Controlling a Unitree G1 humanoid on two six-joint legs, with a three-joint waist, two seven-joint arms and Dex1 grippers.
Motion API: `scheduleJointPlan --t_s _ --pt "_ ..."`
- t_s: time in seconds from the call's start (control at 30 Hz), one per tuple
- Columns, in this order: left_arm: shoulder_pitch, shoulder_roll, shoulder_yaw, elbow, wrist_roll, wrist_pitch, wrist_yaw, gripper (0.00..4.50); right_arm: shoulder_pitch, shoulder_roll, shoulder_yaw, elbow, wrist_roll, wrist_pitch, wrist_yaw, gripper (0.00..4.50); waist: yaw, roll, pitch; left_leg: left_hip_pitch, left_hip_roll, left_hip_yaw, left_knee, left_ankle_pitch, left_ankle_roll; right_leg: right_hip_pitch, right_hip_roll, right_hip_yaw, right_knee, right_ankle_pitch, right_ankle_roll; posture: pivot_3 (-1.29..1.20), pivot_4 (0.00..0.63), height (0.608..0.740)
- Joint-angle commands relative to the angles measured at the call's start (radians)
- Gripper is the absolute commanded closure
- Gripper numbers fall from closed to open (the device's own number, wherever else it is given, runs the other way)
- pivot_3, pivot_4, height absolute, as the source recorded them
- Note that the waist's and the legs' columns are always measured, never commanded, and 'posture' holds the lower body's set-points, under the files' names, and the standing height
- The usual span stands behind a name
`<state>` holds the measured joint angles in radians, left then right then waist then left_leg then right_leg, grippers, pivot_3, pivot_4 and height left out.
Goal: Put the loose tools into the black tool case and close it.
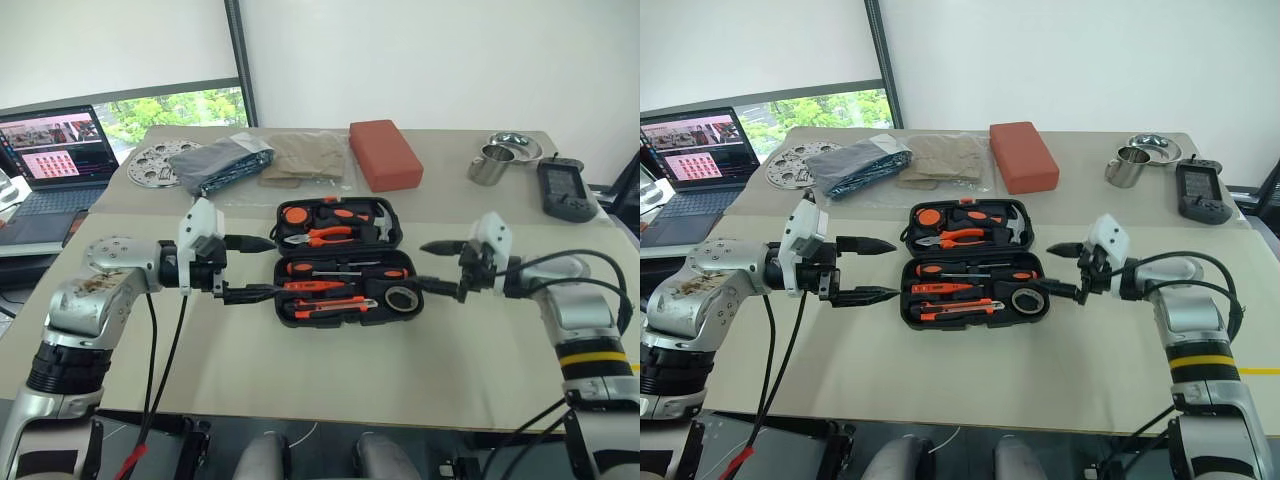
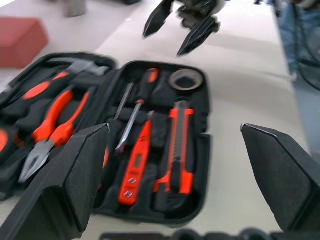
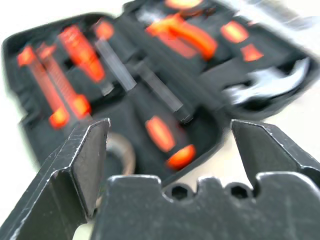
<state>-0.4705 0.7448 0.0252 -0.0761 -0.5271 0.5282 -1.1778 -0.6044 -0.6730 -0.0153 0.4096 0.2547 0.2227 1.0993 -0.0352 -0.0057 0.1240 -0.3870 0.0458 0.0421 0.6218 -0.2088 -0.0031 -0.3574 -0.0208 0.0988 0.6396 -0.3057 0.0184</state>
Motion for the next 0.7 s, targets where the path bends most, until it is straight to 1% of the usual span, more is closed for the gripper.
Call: scheduleJointPlan --t_s 0.03,0.1,0.17,0.2,0.27,0.37,0.47,0.6,0.7 --pt "-0.039 -0.040 0.051 0.093 -0.003 0.014 0.083 0.00 -0.104 0.027 -0.015 0.126 -0.023 0.039 -0.076 0.03 -0.003 0.000 0.000 0.000 0.000 0.000 0.000 0.000 0.000 0.000 0.000 0.000 0.000 0.000 0.000 0.00 0.150 0.740" --pt "-0.082 -0.062 0.065 0.181 -0.009 0.039 0.111 0.00 -0.175 0.044 -0.004 0.225 -0.037 0.089 -0.095 0.03 -0.005 0.000 0.000 0.000 0.000 0.000 0.000 0.000 0.000 0.000 0.000 0.000 0.000 0.000 0.000 0.00 0.150 0.740" --pt "-0.148 -0.090 0.092 0.306 -0.045 0.110 0.133 0.00 -0.255 0.071 -0.016 0.333 -0.024 0.148 -0.096 0.03 -0.005 0.000 0.000 0.000 0.000 0.000 0.000 0.000 0.000 -0.001 0.000 0.000 0.001 0.000 0.000 0.00 0.150 0.740" --pt "-0.201 -0.113 0.108 0.404 -0.041 0.138 0.181 0.00 -0.302 0.086 -0.024 0.407 -0.025 0.180 -0.111 0.03 -0.007 -0.001 0.000 0.000 -0.001 0.000 0.000 0.000 0.000 -0.001 0.000 0.000 0.001 0.000 0.000 0.00 0.150 0.740" --pt "-0.277 -0.143 0.129 0.543 -0.018 0.151 0.255 0.00 -0.370 0.106 -0.037 0.515 -0.025 0.228 -0.128 0.03 -0.007 -0.001 0.000 0.000 -0.001 0.000 0.000 0.000 0.000 -0.001 0.000 -0.001 0.002 0.000 0.000 0.00 0.150 0.740" --pt "-0.381 -0.176 0.163 0.707 -0.031 0.210 0.286 0.00 -0.462 0.134 -0.076 0.663 -0.011 0.287 -0.170 0.03 -0.008 -0.001 0.000 -0.001 -0.001 -0.001 0.000 0.000 0.000 -0.002 0.000 -0.001 0.002 0.000 0.000 0.00 0.150 0.740" --pt "-0.464 -0.195 0.194 0.849 -0.038 0.263 0.306 0.00 -0.512 0.150 -0.103 0.748 -0.017 0.303 -0.199 0.03 -0.007 0.000 0.000 -0.002 -0.002 -0.002 -0.005 0.000 0.000 -0.004 -0.001 -0.002 0.002 0.000 -0.001 0.00 0.150 0.740" --pt "-0.546 -0.219 0.221 1.029 -0.008 0.260 0.357 0.00 -0.552 0.179 -0.131 0.820 -0.030 0.287 -0.271 0.03 -0.008 0.000 0.000 -0.004 -0.002 -0.002 -0.011 0.000 0.000 -0.008 -0.001 -0.002 0.004 0.001 -0.001 0.00 0.150 0.740" --pt "-0.604 -0.236 0.255 1.138 -0.001 0.223 0.393 0.00 -0.573 0.203 -0.165 0.850 -0.019 0.277 -0.300 0.73 -0.009 0.000 0.000 -0.006 -0.002 -0.002 -0.013 0.001 -0.002 -0.012 -0.001 -0.002 0.006 0.001 -0.001 0.00 0.150 0.740"
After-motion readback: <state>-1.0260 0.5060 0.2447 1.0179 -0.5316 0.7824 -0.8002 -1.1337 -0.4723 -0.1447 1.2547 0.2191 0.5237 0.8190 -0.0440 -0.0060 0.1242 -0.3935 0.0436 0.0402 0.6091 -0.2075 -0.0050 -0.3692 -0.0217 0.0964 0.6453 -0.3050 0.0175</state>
